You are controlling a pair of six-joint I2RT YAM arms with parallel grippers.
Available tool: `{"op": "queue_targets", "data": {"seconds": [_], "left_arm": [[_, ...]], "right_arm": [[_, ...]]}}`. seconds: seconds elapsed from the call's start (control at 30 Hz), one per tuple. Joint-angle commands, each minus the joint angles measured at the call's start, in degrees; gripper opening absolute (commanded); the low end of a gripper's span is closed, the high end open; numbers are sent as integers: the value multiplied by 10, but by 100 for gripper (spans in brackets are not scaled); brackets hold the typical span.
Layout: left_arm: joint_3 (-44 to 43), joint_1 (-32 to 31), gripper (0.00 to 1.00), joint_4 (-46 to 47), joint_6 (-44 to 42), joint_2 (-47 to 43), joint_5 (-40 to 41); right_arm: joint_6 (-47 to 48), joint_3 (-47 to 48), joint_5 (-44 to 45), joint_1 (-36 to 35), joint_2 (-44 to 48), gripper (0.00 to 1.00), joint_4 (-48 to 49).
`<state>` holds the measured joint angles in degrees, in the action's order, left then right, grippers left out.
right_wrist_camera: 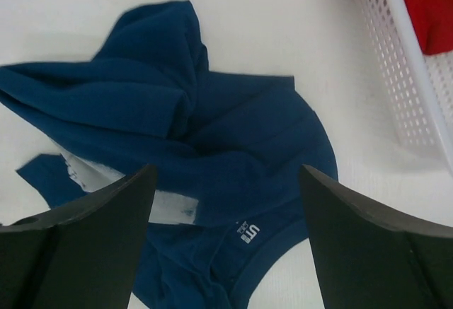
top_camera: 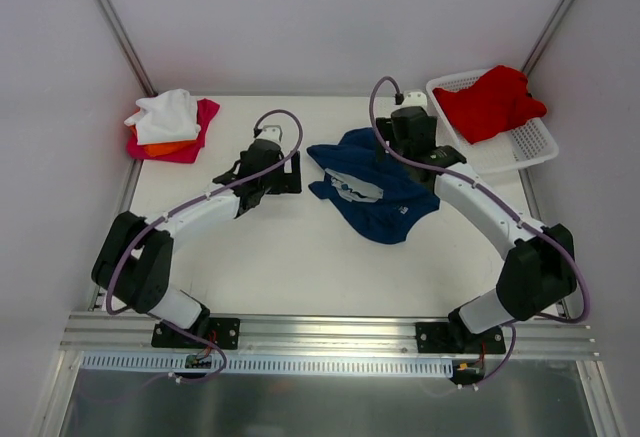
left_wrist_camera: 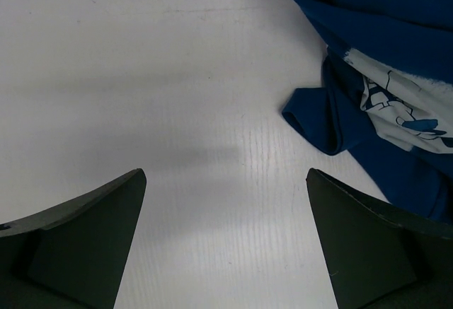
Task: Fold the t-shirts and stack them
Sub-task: Move the tshirt to the center of the board
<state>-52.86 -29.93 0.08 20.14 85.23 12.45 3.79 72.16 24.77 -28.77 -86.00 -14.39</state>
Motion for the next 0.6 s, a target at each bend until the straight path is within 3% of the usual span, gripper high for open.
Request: {"op": "queue_targets", "data": {"seconds": [0.0, 0.23, 0.57], "left_arm": [[-48, -4, 99, 12, -5, 29, -8], [-80, -8, 99, 12, -10, 57, -13], [-59, -11, 99, 12, -13, 35, -4]], "right_arm": [[-36, -19, 25, 9, -5, 84, -3], [-65, -38, 5, 50, -66, 79, -2], [-69, 42, -61, 109, -203, 72, -2]]}}
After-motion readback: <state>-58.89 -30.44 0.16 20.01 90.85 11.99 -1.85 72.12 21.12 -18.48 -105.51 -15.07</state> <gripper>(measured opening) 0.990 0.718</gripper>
